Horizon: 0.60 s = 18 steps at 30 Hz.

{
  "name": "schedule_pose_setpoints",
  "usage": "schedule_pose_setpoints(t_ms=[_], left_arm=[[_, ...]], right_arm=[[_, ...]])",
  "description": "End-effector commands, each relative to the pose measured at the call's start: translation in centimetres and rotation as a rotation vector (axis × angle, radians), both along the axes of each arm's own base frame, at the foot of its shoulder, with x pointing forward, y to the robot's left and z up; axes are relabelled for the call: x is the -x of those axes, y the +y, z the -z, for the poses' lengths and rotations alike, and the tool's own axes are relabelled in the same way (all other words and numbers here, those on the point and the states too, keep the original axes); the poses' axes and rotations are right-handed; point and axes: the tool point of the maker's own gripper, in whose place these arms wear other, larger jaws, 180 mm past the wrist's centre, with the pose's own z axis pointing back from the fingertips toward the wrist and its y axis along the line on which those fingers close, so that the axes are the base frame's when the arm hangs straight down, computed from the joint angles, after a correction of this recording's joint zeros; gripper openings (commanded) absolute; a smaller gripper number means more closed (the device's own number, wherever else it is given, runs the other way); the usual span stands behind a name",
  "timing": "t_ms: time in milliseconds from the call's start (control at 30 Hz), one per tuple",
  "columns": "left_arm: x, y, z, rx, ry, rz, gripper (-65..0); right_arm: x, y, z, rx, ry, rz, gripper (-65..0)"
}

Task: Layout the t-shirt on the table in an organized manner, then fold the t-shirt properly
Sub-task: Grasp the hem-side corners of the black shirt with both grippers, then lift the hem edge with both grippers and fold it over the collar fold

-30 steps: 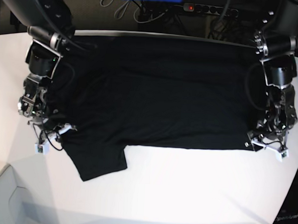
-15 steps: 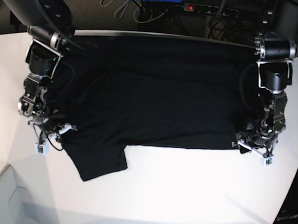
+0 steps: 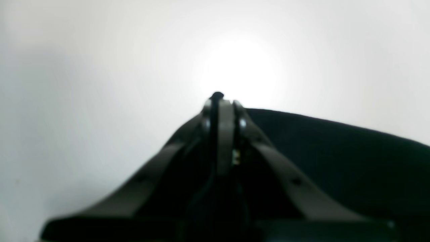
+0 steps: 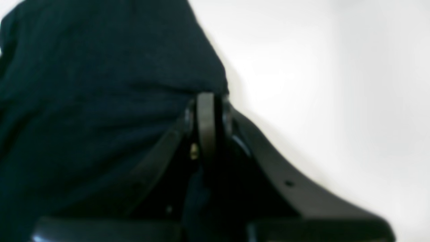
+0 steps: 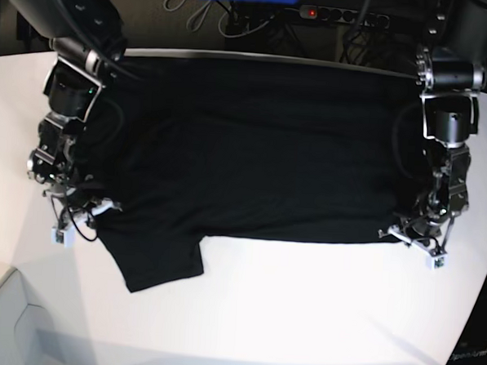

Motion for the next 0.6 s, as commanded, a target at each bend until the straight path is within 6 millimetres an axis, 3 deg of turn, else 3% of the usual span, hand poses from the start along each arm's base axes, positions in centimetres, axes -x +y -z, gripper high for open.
schedule_pose_setpoints(t_ms=[0, 133, 267, 433, 567], left_arm=[[-1.5, 0.7, -2.9, -0.024, -0.070, 0.006, -65.0], [-1.0, 0.2, -4.5, -0.030, -0.105, 0.020, -65.0], [1.1, 2.2, -5.2, -0.001, -0.106, -0.050, -65.0], [3.1, 2.7, -7.1, 0.011, -0.138, -0.088, -65.0], [4.4, 1.2, -8.3, 0.015, -0.163, -0.062, -65.0]], right_arm=[[-1.4, -1.1, -3.0, 0.003, -0.095, 0.008, -65.0], [-0.4, -0.9, -4.1, -0.009, -0.151, -0.029, -65.0], [1.3, -0.8, -6.1, 0.010, -0.229, -0.028, -65.0], [3.5, -1.1, -9.1, 0.038, -0.313, -0.026, -65.0], [5.8, -0.6, -10.4, 0.077, -0.329, -0.064, -65.0]])
